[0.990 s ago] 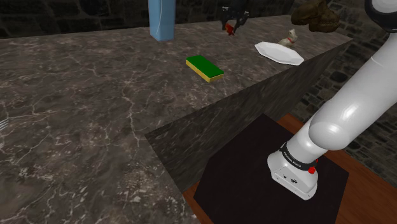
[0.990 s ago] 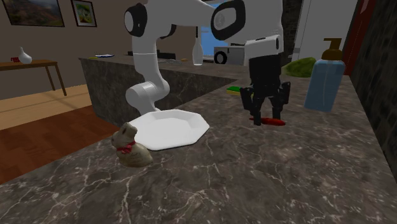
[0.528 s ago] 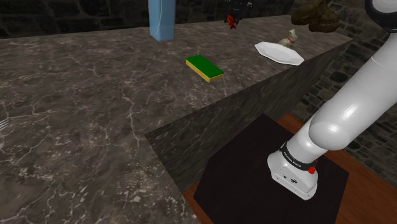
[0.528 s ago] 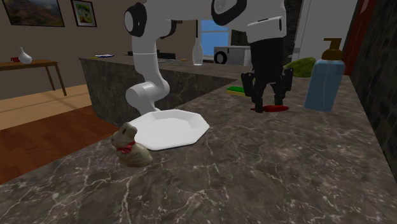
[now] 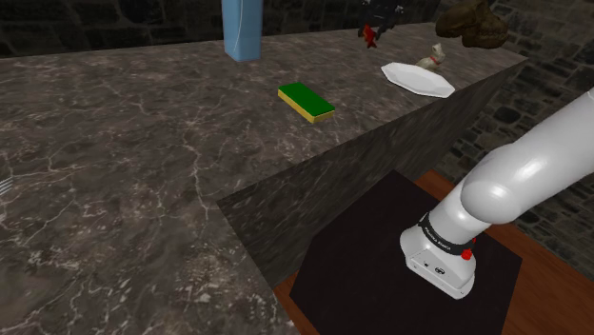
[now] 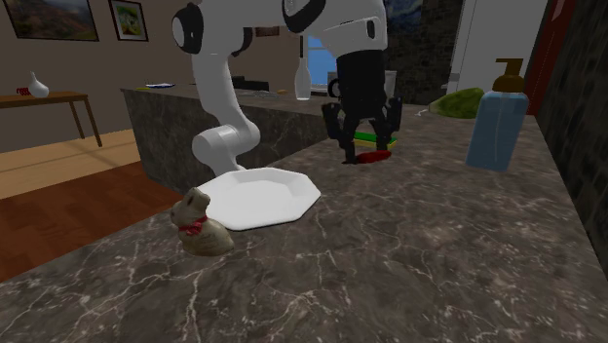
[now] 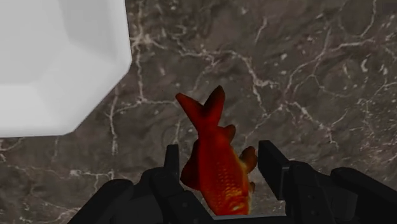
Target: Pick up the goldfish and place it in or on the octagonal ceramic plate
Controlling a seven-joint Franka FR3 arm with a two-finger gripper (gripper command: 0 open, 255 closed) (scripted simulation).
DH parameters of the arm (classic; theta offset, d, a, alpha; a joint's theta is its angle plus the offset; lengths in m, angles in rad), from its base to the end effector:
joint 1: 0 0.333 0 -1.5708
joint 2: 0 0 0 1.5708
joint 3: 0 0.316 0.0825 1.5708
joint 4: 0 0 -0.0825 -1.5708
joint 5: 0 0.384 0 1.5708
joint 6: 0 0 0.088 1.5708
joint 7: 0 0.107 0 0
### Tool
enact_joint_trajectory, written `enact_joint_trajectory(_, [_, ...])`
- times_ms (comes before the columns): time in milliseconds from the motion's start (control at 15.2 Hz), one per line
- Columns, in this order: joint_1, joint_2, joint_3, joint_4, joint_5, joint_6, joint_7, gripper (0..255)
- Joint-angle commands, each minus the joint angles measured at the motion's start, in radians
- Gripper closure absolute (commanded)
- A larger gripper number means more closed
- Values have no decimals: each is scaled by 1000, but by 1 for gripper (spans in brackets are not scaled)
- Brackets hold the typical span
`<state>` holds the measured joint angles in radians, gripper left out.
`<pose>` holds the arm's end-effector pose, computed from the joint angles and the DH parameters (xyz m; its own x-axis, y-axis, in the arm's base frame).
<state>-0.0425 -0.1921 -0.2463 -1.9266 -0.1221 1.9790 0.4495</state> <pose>0.4991 -0.1665 0.5921 0.7359 -0.6314 0.2443 -0.6438 -0.7643 -0.0360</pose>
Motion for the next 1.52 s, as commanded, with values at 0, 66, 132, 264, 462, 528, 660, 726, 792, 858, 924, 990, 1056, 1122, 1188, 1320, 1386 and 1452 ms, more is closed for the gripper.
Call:
enact_joint_trajectory(0, [-14, -69, -12, -74, -15, 9, -20, 255])
enact_joint_trajectory(66, [-21, -101, -19, -103, -22, 8, -30, 255])
enact_joint_trajectory(132, [-29, -132, -25, -131, -29, 6, -41, 255])
enact_joint_trajectory(264, [-45, -193, -39, -182, -44, 1, -64, 255])
enact_joint_trajectory(462, [-71, -282, -61, -250, -68, -14, -100, 255])
enact_joint_trajectory(528, [-81, -311, -69, -271, -77, -20, -113, 255])
enact_joint_trajectory(660, [-101, -368, -86, -308, -93, -35, -141, 255])
enact_joint_trajectory(726, [-111, -395, -95, -325, -102, -43, -155, 255])
enact_joint_trajectory(792, [-122, -422, -104, -340, -111, -52, -170, 255])
enact_joint_trajectory(858, [-135, -454, -116, -358, -122, -63, -189, 255])
enact_joint_trajectory(924, [-136, -455, -118, -372, -124, -50, -188, 255])
enact_joint_trajectory(990, [-137, -457, -120, -386, -126, -37, -187, 255])
enact_joint_trajectory(1056, [-138, -458, -122, -400, -128, -25, -187, 255])
enact_joint_trajectory(1122, [-139, -459, -124, -414, -131, -12, -186, 255])
enact_joint_trajectory(1188, [-141, -459, -126, -428, -133, 1, -185, 255])
enact_joint_trajectory(1320, [-143, -460, -131, -455, -137, 28, -183, 255])
enact_joint_trajectory(1386, [-144, -460, -133, -468, -140, 41, -182, 255])
enact_joint_trajectory(1452, [-145, -459, -136, -481, -142, 54, -181, 255])
